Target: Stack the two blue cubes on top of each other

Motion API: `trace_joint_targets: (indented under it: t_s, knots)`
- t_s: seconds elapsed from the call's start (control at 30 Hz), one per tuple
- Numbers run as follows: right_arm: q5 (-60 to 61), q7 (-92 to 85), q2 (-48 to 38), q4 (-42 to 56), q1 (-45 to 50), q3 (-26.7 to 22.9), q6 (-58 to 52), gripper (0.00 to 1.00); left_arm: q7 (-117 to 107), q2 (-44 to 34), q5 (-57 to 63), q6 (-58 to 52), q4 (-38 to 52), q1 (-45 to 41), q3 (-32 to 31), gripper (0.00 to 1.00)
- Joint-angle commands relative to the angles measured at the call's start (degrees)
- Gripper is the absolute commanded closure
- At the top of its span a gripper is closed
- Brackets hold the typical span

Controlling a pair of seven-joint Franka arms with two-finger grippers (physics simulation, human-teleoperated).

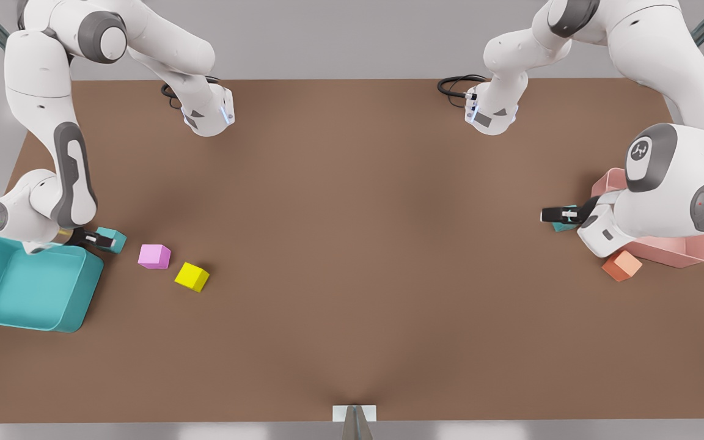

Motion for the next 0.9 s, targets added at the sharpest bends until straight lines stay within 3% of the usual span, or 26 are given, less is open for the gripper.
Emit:
trace_joint_targets:
  t_s: [0.0,0.87]
  knots:
    - [0.1,-6.3,-0.1,0.0,-0.4,0.0,-0.5,0.00,-0.2,-0.1,0.0,-1.6,0.0,-0.1,-0.1,0.00]
    - [0.5,-8.1,0.8,0.3,-1.7,0.0,-1.0,0.00,-0.2,-0.2,0.1,-1.8,0.4,-0.7,-0.2,0.00]
